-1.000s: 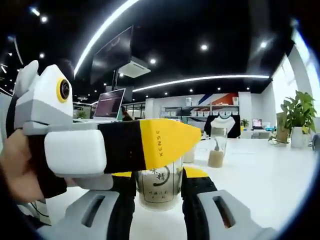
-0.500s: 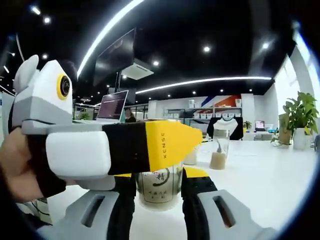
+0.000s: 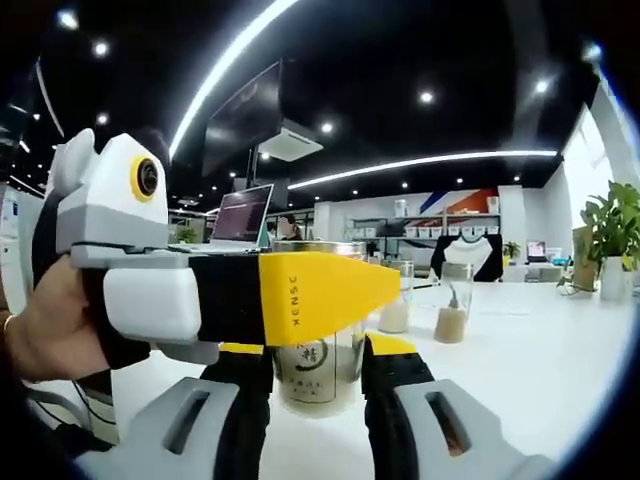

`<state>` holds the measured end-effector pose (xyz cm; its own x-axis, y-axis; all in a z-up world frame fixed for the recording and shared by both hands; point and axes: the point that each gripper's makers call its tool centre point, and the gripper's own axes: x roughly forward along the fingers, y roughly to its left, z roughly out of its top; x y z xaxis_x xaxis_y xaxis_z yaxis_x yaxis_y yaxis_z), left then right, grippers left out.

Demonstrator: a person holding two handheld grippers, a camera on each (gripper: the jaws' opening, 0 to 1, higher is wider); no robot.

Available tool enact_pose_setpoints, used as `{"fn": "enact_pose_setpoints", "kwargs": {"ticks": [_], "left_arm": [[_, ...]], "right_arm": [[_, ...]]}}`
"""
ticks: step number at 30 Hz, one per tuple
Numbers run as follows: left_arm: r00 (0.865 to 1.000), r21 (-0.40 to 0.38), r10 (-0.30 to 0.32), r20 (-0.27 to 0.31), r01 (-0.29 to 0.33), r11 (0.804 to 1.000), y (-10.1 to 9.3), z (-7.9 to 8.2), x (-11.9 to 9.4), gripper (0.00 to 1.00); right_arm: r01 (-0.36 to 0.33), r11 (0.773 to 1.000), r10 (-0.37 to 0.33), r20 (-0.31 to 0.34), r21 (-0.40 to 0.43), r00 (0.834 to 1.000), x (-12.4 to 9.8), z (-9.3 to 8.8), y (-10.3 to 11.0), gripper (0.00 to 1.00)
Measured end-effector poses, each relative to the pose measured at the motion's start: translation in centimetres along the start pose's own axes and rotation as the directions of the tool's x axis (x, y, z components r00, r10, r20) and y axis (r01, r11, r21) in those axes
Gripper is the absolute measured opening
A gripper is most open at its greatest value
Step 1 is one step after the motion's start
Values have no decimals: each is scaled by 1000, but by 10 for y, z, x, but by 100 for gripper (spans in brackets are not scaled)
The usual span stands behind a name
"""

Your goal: Rotate the seasoning bottle until the label or dispensing opening points toward the visible target arrow and the bottle remains upright within the marked orientation range

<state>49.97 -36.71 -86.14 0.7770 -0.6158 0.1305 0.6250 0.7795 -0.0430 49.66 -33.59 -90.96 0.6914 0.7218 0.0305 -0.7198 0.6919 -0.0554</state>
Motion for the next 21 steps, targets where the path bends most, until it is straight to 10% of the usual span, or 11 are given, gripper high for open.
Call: {"fn": "enact_pose_setpoints", "kwargs": {"ticks": [21], "left_arm": [[1000, 51, -4, 13, 4, 999, 25, 7, -16, 37]], "right_arm": [[-53, 999, 53, -5, 12, 999, -11, -1, 7, 34]]}}
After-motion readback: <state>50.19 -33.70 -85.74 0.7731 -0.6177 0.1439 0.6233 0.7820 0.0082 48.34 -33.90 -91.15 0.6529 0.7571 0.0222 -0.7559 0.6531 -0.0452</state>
